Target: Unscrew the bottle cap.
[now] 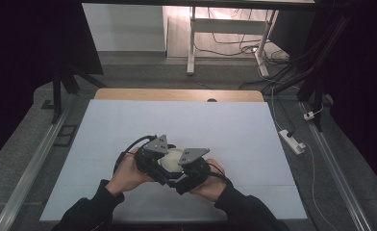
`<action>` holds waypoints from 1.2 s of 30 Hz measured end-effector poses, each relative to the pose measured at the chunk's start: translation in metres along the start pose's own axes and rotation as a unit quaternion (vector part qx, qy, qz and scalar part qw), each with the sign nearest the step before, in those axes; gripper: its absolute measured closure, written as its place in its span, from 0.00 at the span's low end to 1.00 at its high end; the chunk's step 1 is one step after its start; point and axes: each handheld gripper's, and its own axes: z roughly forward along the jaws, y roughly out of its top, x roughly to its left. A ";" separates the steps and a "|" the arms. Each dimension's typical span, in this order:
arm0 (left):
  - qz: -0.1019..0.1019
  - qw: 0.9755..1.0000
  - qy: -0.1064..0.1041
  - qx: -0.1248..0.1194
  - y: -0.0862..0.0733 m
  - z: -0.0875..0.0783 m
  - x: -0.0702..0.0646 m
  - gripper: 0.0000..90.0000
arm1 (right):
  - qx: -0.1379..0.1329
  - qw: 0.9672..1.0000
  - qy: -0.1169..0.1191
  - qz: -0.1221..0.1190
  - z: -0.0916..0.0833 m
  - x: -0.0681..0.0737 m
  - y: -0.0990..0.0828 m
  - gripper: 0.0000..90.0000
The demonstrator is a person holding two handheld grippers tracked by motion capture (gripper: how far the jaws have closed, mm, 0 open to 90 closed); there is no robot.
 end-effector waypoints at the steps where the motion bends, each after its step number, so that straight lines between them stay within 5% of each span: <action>1: -0.003 1.000 -0.002 -0.001 0.000 -0.001 0.001 0.09 | 0.001 1.000 0.000 0.000 0.000 0.000 0.000 0.07; 16: -0.012 1.000 0.022 -0.007 -0.002 -0.014 0.004 0.09 | 0.002 1.000 -0.010 0.007 -0.001 -0.004 -0.002 0.07; 36: -0.020 0.999 0.030 -0.018 -0.011 -0.027 0.002 0.09 | -0.007 0.998 -0.044 0.038 -0.011 -0.029 -0.005 0.07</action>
